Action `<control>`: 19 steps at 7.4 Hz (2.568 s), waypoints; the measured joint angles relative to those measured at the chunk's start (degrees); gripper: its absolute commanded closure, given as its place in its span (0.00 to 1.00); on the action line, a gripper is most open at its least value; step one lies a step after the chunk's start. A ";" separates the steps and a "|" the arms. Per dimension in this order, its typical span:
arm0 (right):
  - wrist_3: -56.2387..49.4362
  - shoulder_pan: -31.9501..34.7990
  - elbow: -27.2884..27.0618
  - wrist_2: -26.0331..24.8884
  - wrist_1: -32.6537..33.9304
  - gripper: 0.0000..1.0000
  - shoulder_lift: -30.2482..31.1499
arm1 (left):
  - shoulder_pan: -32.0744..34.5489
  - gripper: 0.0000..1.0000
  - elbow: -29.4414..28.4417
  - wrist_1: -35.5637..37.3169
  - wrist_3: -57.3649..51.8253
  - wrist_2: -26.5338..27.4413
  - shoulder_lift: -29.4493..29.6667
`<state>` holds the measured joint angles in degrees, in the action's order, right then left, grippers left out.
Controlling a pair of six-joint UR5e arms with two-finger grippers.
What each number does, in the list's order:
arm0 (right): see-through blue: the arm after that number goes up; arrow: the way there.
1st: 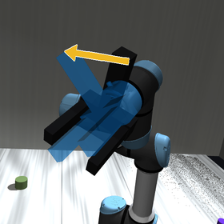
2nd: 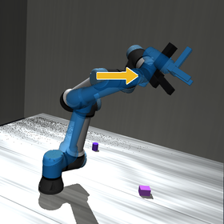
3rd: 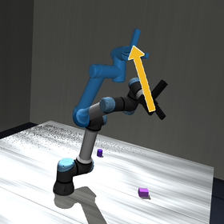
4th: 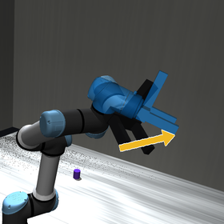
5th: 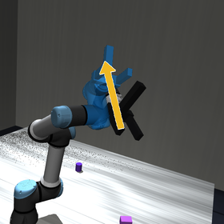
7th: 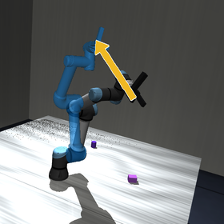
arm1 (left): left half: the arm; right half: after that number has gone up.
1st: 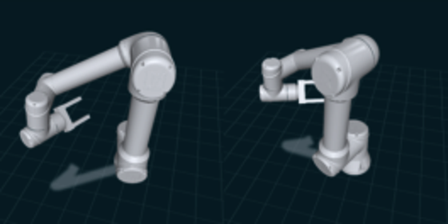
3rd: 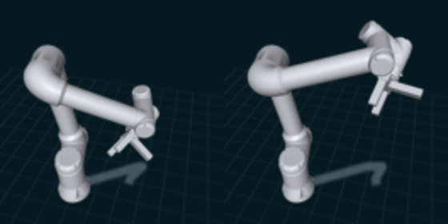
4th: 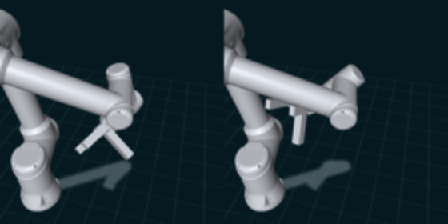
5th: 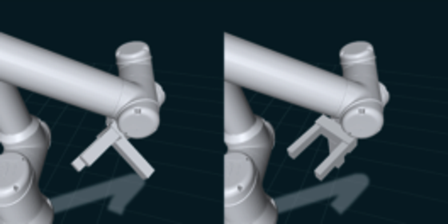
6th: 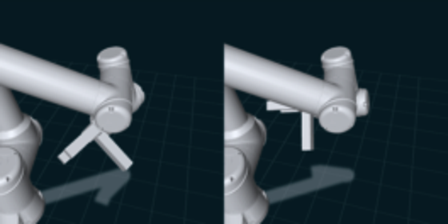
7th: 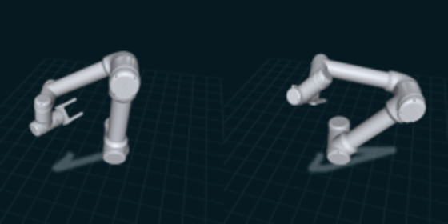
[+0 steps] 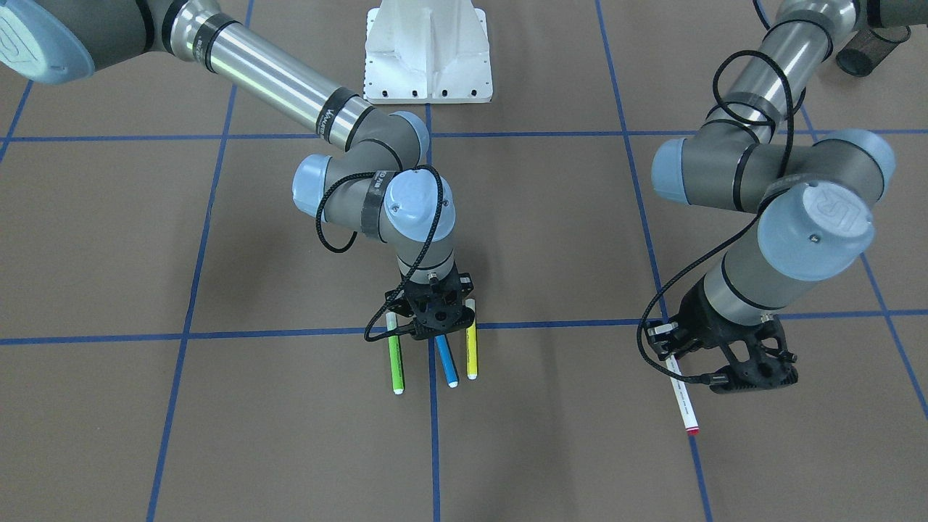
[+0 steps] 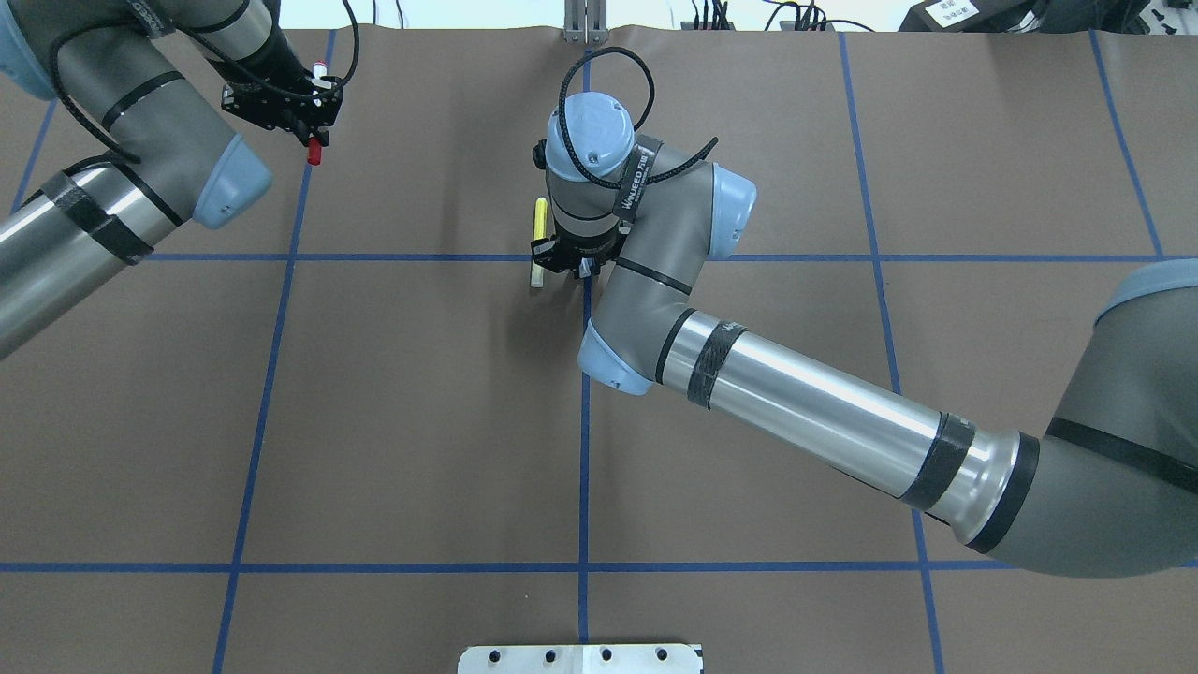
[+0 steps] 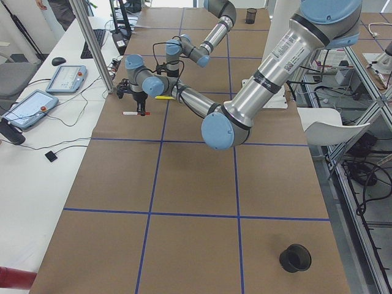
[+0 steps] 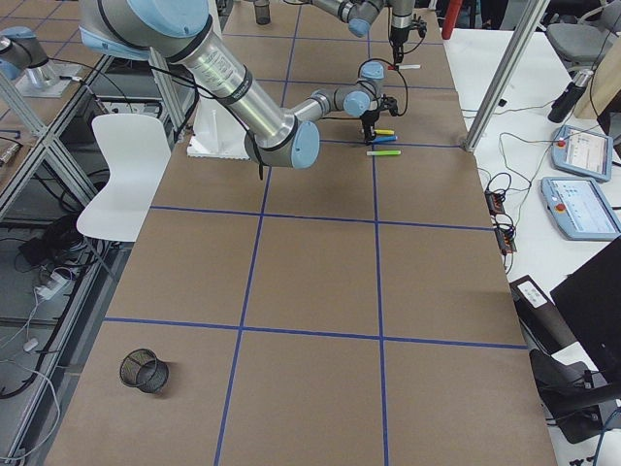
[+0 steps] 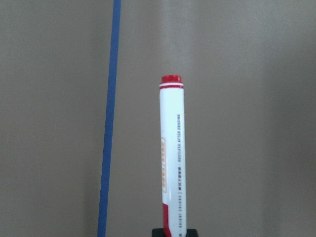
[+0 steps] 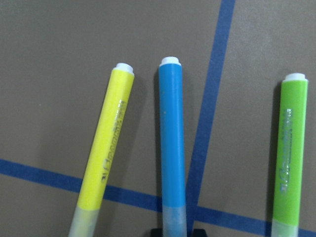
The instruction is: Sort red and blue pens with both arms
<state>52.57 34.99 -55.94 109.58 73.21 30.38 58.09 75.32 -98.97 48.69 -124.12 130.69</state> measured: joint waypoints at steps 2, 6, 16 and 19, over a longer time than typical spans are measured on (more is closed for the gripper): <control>-0.01 -0.05 -0.03 -0.10 0.00 1.00 -0.03 | 0.01 1.00 0.00 0.00 0.00 0.00 0.00; -0.02 3.03 -8.39 2.80 6.92 1.00 0.27 | 0.75 1.00 0.65 0.02 0.00 -1.78 -0.72; -60.63 32.26 -35.27 -5.07 37.32 1.00 34.41 | 19.21 1.00 13.99 30.70 -45.57 10.53 -10.54; -66.62 42.95 -34.72 4.45 38.58 1.00 45.83 | 28.10 1.00 14.42 33.70 -51.94 10.65 -19.13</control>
<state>-14.05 77.94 -90.67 114.04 111.79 76.21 86.19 89.74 -65.26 -3.25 -113.47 111.56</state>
